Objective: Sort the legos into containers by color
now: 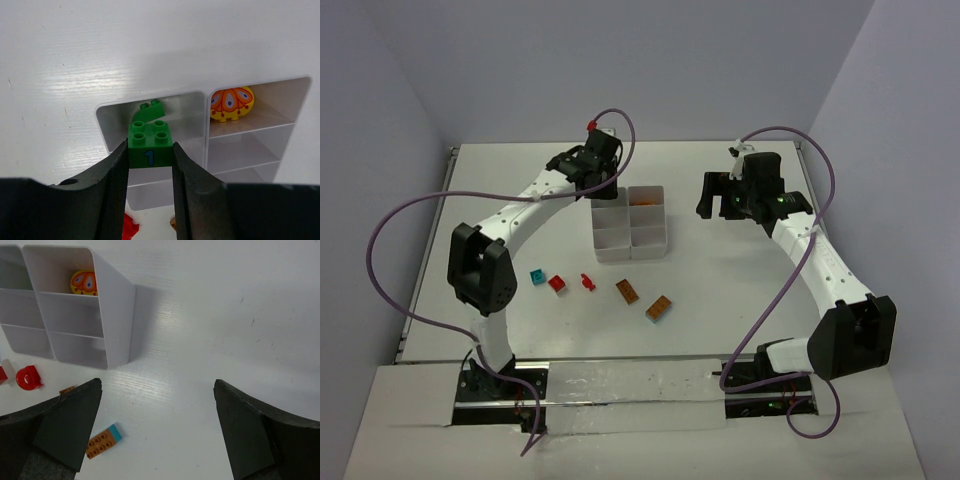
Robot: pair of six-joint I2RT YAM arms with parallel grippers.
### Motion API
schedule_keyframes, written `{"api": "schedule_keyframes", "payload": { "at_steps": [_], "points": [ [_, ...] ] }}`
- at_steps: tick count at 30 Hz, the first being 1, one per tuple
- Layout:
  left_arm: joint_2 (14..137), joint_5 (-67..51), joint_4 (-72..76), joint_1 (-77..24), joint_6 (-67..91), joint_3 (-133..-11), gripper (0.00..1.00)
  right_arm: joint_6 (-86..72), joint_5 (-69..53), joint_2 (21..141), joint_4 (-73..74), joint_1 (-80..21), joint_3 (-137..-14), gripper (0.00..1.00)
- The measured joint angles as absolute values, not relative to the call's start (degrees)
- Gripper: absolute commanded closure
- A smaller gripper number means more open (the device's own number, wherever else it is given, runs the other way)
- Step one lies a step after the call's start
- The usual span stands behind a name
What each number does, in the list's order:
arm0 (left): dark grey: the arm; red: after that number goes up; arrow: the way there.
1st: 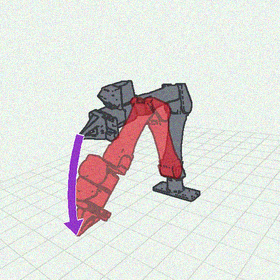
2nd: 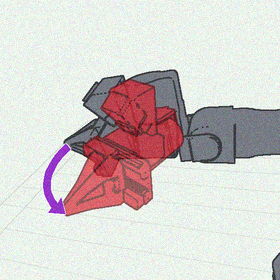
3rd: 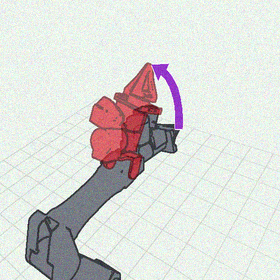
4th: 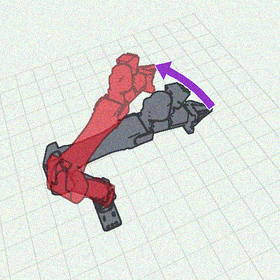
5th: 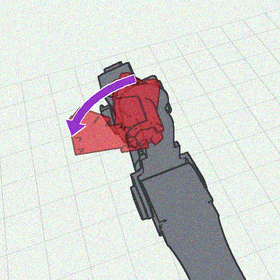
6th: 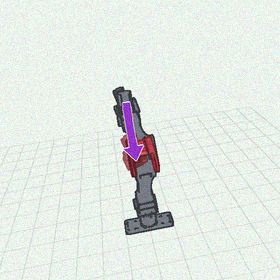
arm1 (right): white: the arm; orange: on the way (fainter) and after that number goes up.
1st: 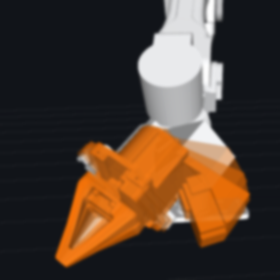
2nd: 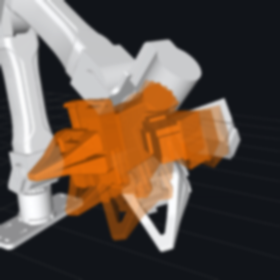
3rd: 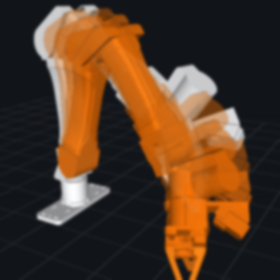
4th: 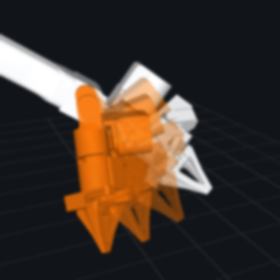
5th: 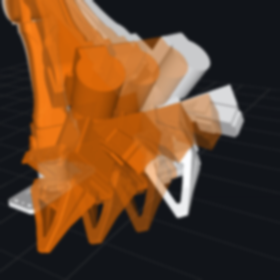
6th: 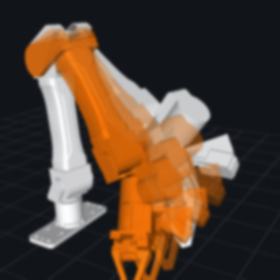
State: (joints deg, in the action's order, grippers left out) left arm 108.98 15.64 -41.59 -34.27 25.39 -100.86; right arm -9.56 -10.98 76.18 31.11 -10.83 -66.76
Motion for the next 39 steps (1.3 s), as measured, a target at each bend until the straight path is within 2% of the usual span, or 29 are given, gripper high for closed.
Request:
{"api": "schedule_keyframes", "payload": {
  "at_steps": [1, 4, 5, 7, 12, 19, 30, 35, 39],
  "points": [
    [109.5, 15.5, -41.6, -34.2, 25.4, -100.9, 0.76, -9.6, -11.0, 76.2, 31.1, -10.8, -66.8, 0.00],
    [110.7, 15.4, -42.0, -34.0, 25.5, -100.9, 0.53, -9.6, -11.0, 76.2, 31.1, -10.8, -66.8, 0.00],
    [110.9, 15.4, -42.2, -34.0, 25.5, -100.9, 0.50, -9.6, -11.0, 76.2, 31.1, -10.8, -66.8, 0.00],
    [111.1, 15.4, -42.5, -33.9, 25.5, -100.9, 0.31, -9.6, -11.0, 76.2, 31.1, -10.8, -66.8, 0.00],
    [111.2, 14.4, -42.6, -33.7, 25.0, -100.9, 0.08, -9.6, -11.0, 76.2, 31.1, -10.8, -66.8, 0.00],
    [105.9, 10.4, -41.4, -33.6, 19.4, -98.1, 0.04, -9.5, -11.4, 76.2, 31.2, -10.8, -66.8, 0.00],
    [70.0, -9.4, -42.8, -27.5, -8.7, -72.7, 0.07, -7.7, -14.4, 76.2, 31.0, -11.3, -66.8, 0.00],
    [66.2, -16.5, -51.6, -25.7, -27.1, -63.1, 0.05, -7.3, -16.0, 76.2, 31.1, -11.5, -66.8, 0.00],
    [66.3, -17.7, -55.9, -22.9, -42.6, -59.3, 0.08, -6.6, -17.3, 76.2, 31.1, -11.8, -66.8, 0.00]
  ]
}}
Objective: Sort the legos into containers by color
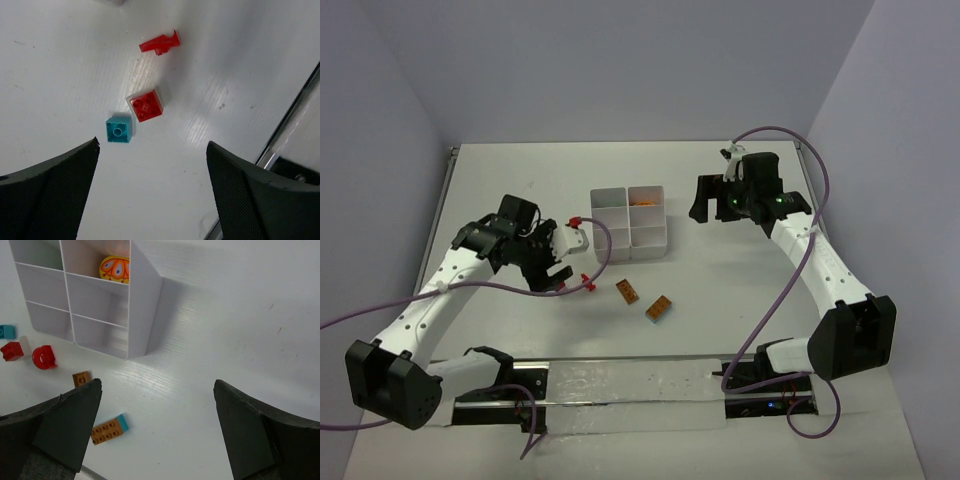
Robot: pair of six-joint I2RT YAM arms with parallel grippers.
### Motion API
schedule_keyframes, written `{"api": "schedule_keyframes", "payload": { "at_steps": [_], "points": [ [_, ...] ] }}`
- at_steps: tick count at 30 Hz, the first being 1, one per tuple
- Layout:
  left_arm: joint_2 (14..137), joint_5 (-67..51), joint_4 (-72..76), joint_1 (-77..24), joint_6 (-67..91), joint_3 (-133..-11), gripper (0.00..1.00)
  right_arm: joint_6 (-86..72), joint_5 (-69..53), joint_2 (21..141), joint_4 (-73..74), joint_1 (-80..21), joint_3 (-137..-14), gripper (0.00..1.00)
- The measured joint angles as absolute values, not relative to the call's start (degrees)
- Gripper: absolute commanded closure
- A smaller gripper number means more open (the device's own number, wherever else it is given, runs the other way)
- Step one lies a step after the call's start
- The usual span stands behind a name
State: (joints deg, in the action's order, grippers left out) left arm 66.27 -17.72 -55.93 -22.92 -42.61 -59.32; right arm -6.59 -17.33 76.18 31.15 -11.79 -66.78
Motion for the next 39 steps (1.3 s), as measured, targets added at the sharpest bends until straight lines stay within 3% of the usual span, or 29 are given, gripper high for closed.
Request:
{"api": "schedule_keyframes", "payload": {
  "at_steps": [8, 21, 32, 39],
  "points": [
    [74.8, -27.6, -59.1, -19.4, -64.9, -64.9, 0.12, -6.0, -18.3, 76.2, 31.4, -12.1, -66.8, 0.00],
    [84.3, -32.3, -57.6, -24.9, -83.3, -65.1, 0.45, -5.0, -18.4, 76.4, 32.9, -12.1, -66.8, 0.00],
    [88.3, -32.0, -55.2, -28.8, -86.4, -63.2, 0.38, -4.8, -18.2, 78.0, 34.1, -12.1, -67.5, 0.00],
    [92.8, -31.1, -53.2, -29.0, -86.7, -63.2, 0.42, -4.8, -18.1, 78.1, 34.2, -12.1, -67.5, 0.00]
  ]
}}
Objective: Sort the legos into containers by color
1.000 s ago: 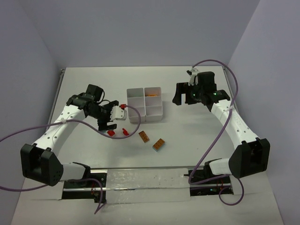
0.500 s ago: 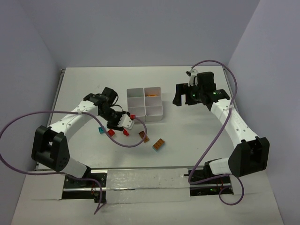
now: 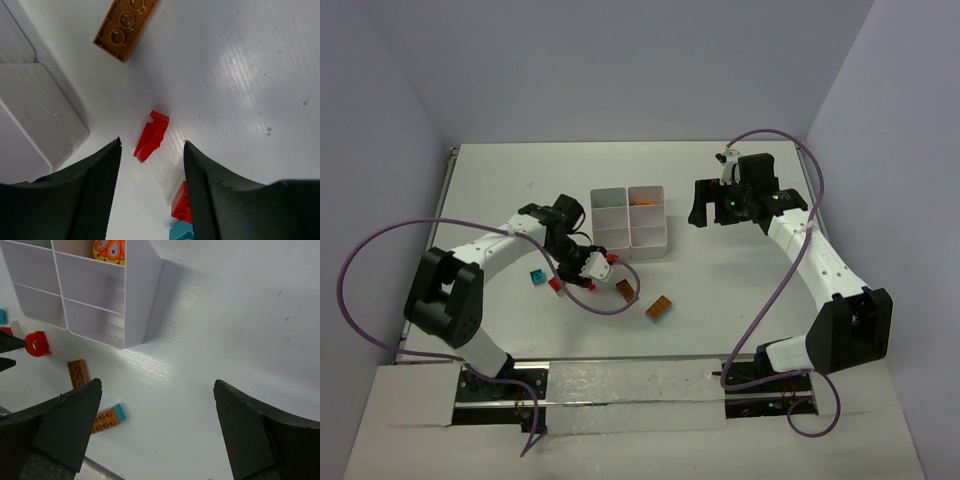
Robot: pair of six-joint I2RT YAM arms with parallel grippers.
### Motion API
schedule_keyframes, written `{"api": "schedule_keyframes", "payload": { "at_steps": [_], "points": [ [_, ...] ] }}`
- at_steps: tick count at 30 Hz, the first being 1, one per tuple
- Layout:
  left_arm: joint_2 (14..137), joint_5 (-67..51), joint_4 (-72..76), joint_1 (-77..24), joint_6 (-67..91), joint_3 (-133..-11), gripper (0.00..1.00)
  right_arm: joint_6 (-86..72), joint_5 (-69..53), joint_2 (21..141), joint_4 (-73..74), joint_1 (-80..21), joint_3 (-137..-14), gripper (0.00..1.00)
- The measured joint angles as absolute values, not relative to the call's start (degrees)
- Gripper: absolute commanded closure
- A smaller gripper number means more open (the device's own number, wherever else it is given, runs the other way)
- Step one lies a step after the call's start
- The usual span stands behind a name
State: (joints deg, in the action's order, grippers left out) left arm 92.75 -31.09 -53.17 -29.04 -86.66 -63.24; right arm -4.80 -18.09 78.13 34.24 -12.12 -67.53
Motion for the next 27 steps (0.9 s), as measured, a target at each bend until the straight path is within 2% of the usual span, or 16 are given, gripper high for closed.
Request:
{"api": "schedule_keyframes", "payload": {
  "at_steps": [7, 14, 20, 27],
  "points": [
    [96.8, -29.2, -51.7, -29.1, -86.9, -63.2, 0.45, -4.8, -18.1, 78.1, 34.3, -12.1, -67.5, 0.00],
    [97.6, -26.5, -50.3, -29.1, -87.9, -63.2, 0.60, -4.8, -18.1, 78.1, 34.3, -12.1, -67.5, 0.00],
    [97.6, -25.2, -48.9, -29.1, -88.0, -63.1, 0.64, -4.8, -18.1, 78.1, 34.3, -12.1, -67.5, 0.00],
    [97.5, -24.6, -48.2, -29.2, -88.6, -62.0, 0.79, -4.8, -18.1, 78.2, 34.5, -12.1, -67.8, 0.00]
  ]
}}
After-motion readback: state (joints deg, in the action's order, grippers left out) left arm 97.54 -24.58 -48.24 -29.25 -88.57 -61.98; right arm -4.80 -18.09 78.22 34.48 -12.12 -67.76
